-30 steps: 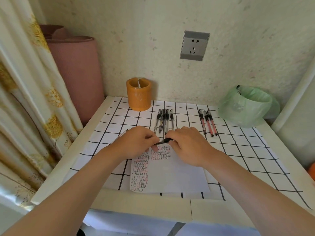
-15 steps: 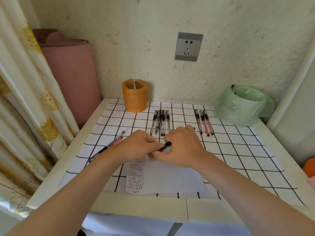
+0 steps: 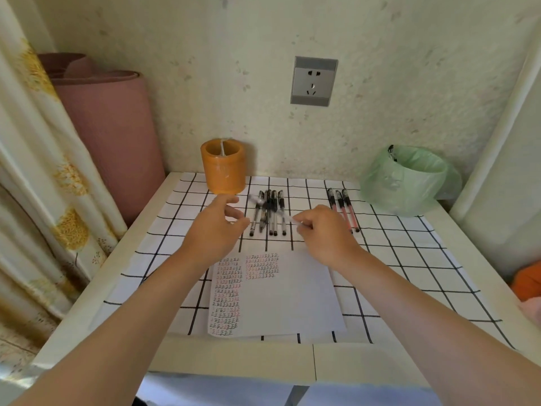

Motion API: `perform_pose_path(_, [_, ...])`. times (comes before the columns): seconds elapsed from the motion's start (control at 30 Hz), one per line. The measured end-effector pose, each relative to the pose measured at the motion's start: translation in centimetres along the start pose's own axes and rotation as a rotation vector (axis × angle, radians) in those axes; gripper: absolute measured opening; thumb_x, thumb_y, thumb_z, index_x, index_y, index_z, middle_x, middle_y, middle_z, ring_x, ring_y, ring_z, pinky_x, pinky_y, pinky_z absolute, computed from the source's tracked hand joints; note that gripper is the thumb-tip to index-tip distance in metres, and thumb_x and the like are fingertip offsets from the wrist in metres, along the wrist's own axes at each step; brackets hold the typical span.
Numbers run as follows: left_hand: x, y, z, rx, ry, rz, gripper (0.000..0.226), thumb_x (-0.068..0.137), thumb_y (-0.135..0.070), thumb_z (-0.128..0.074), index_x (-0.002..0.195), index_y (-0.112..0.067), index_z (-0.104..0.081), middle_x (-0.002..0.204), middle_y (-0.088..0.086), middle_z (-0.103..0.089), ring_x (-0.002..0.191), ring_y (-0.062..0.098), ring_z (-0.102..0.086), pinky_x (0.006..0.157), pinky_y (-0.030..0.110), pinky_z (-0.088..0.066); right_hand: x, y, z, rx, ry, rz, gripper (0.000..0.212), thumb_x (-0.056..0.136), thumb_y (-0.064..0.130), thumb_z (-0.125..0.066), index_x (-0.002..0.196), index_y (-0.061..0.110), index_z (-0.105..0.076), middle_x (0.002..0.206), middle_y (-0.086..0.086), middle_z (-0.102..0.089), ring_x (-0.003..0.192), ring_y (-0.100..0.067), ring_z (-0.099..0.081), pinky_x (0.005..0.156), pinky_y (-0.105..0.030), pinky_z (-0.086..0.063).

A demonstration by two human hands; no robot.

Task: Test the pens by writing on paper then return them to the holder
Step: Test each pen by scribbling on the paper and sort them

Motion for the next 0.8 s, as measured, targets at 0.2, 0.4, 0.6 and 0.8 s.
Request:
perform_pose_path(0.2, [-1.4, 1.0, -1.8, 0.389, 0.333, -0.247, 0.051, 0.081, -0.052, -0.072, 0.126, -0.042, -0.053, 0.116, -0.020, -0.044, 0.114, 0.004, -0.041, 0.089, 0.030, -0.041, 2.0, -1.2, -0.2, -0.017, -0.055, -0.294, 0.023, 0.088, 0.004, -0.058, 0.106, 0.006, -0.072, 0.097, -0.011, -0.073, 0.080, -0.025, -0.066, 0.068, -0.032, -0.056])
perform_pose_path(0.4, [-2.0, 1.7, -2.6, 0.445, 0.409, -0.301, 0.050, 0.079, -0.059, -0.069, 0.123, -0.041, -0.054, 0.113, -0.018, -0.040, 0.115, 0.004, -0.032, 0.091, 0.029, -0.037, 2.8, -0.1, -1.4, -0.002, -0.013, -0.305, 0.025, 0.082, 0.010, -0.063, 0.098, -0.010, -0.068, 0.093, -0.023, -0.072, 0.087, -0.037, -0.069, 0.073, -0.046, -0.059])
perform_pose_path(0.6, [-2.4, 2.2, -1.7, 0.397, 0.399, -0.303, 0.049, 0.084, -0.052, -0.067, 0.129, -0.036, -0.054, 0.116, -0.018, -0.045, 0.114, 0.005, -0.037, 0.096, 0.029, -0.038, 3.2, 1.1, -2.2, -0.206, 0.067, -0.277, 0.040, 0.095, 0.040, -0.050, 0.068, 0.012, -0.060, 0.060, 0.000, -0.059, 0.060, -0.021, -0.059, 0.049, -0.025, -0.037])
perform_pose_path(0.8, [-2.3, 3.4, 2.0, 0.393, 0.238, -0.233, 0.036, 0.091, -0.036, -0.066, 0.126, -0.033, -0.057, 0.112, -0.015, -0.051, 0.111, 0.007, -0.045, 0.094, 0.028, -0.041, 2.9, 5.5, -3.1, -0.300, -0.004, -0.029, 0.027, 0.098, 0.026, -0.048, 0.118, 0.020, -0.064, 0.115, -0.003, -0.060, 0.094, -0.024, -0.063, 0.066, -0.029, -0.041])
Point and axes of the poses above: each hand's wrist, its own x-axis towards the middle knuckle, its own z-axis out of the back of the hand, y = z × x, the point moved 2 cm from there along x, towards the middle knuckle
